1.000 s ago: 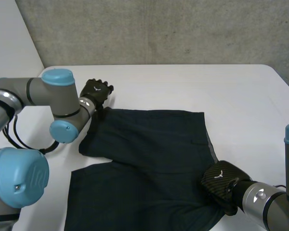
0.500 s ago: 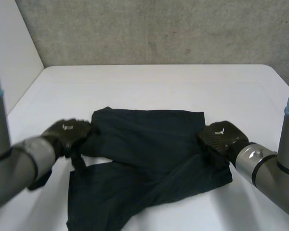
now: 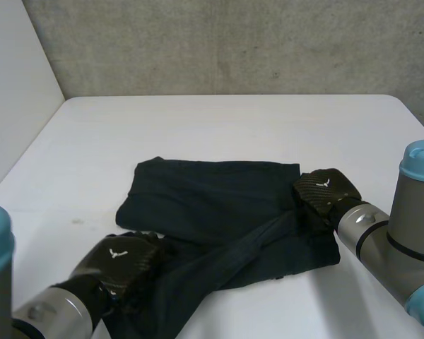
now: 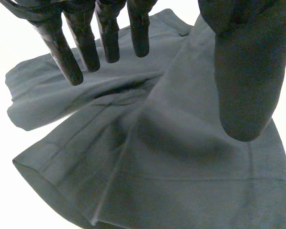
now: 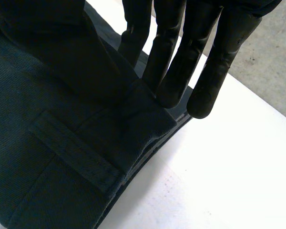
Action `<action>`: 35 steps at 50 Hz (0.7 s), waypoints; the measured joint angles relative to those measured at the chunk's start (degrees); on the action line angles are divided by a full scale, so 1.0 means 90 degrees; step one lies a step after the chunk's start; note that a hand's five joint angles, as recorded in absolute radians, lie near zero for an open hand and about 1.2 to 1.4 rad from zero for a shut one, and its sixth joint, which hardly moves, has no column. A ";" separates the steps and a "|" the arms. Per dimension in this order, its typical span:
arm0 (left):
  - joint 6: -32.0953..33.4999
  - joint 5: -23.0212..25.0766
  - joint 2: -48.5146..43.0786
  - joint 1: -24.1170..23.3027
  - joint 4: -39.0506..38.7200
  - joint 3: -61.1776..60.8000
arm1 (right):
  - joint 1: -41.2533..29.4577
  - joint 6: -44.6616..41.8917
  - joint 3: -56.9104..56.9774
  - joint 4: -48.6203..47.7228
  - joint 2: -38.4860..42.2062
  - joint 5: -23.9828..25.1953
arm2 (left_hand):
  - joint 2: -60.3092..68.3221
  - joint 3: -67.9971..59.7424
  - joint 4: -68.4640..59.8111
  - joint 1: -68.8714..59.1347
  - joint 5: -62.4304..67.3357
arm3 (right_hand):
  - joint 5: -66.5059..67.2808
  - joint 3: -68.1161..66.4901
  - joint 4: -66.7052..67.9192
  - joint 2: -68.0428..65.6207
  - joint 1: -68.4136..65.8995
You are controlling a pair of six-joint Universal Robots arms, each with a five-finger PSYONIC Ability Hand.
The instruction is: Fold the shorts.
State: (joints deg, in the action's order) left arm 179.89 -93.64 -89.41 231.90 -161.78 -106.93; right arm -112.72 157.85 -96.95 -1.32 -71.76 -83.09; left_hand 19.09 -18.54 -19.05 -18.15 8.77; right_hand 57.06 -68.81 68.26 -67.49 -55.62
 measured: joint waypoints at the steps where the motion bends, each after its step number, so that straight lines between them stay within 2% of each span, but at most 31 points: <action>1: -0.0068 -0.0135 -0.0055 -0.0156 -0.0001 0.0035 | -0.0001 0.0000 0.0000 0.0000 -0.0002 -0.0003 | 0.0001 -0.0001 -0.0005 -0.0001 -0.0001 | 0.0000 0.0000 0.0000 0.0000 0.0000; 11: -0.0558 -0.1535 -0.0739 -0.1444 -0.0031 0.0198 | -0.0004 0.0000 0.0010 0.0000 -0.0008 -0.0060 | 0.0002 -0.0001 -0.0021 -0.0001 0.0000 | -0.0001 0.0000 -0.0001 -0.0001 0.0000; 22: -0.1077 -0.2214 -0.1435 -0.2067 -0.0156 0.0304 | -0.0013 0.0001 -0.0007 0.0001 -0.0020 -0.0066 | 0.0223 -0.0204 -0.0196 -0.0296 0.0198 | -0.0001 0.0000 0.0001 0.0000 0.0000; 25: -0.1151 -0.2386 -0.1566 -0.2139 -0.0276 0.0344 | -0.0012 0.0000 -0.0008 0.0001 -0.0028 -0.0066 | 0.1341 -0.1381 -0.1340 -0.1654 0.1355 | -0.0001 0.0000 0.0000 -0.0001 0.0000; 26: -0.1152 -0.2487 -0.1599 -0.2152 -0.0368 0.0355 | -0.0009 0.0001 -0.0007 0.0001 -0.0030 -0.0065 | 0.3207 -0.3260 -0.3232 -0.3592 0.3207 | -0.0001 0.0000 0.0000 0.0000 0.0000; 27: -0.1144 -0.2539 -0.1611 -0.2154 -0.0422 0.0358 | -0.0005 0.0000 -0.0004 0.0001 -0.0031 -0.0065 | 0.3318 -0.3371 -0.3342 -0.3827 0.3317 | -0.0001 0.0000 0.0000 0.0000 0.0000; 28: -0.1127 -0.2602 -0.1620 -0.2152 -0.0493 0.0359 | 0.0000 0.0001 0.0000 0.0000 -0.0033 -0.0065 | 0.4314 -0.4360 -0.4336 -0.4806 0.4322 | 0.0000 0.0000 -0.0001 -0.0001 0.0000; 30: -0.1054 -0.2728 -0.1625 -0.2124 -0.0647 0.0357 | 0.0015 0.0000 0.0009 0.0004 -0.0035 -0.0064 | 0.5302 -0.5325 -0.5314 -0.5312 0.5228 | -0.0001 0.0000 0.0000 0.0000 0.0000; 35: -0.0683 -0.2855 -0.1572 -0.1830 -0.0875 0.0376 | 0.0019 -0.0014 0.0024 0.0012 -0.0041 -0.0057 | 0.5478 -0.5486 -0.5526 -0.5312 0.5242 | -0.0001 0.0000 0.0000 0.0000 0.0000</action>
State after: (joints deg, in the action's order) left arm 173.75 -119.33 -103.56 215.43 -169.65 -103.55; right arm -112.55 157.72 -96.73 -1.21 -72.13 -83.60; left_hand 68.39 -67.92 -68.78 -65.96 55.95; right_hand 57.05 -68.81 68.26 -67.49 -55.62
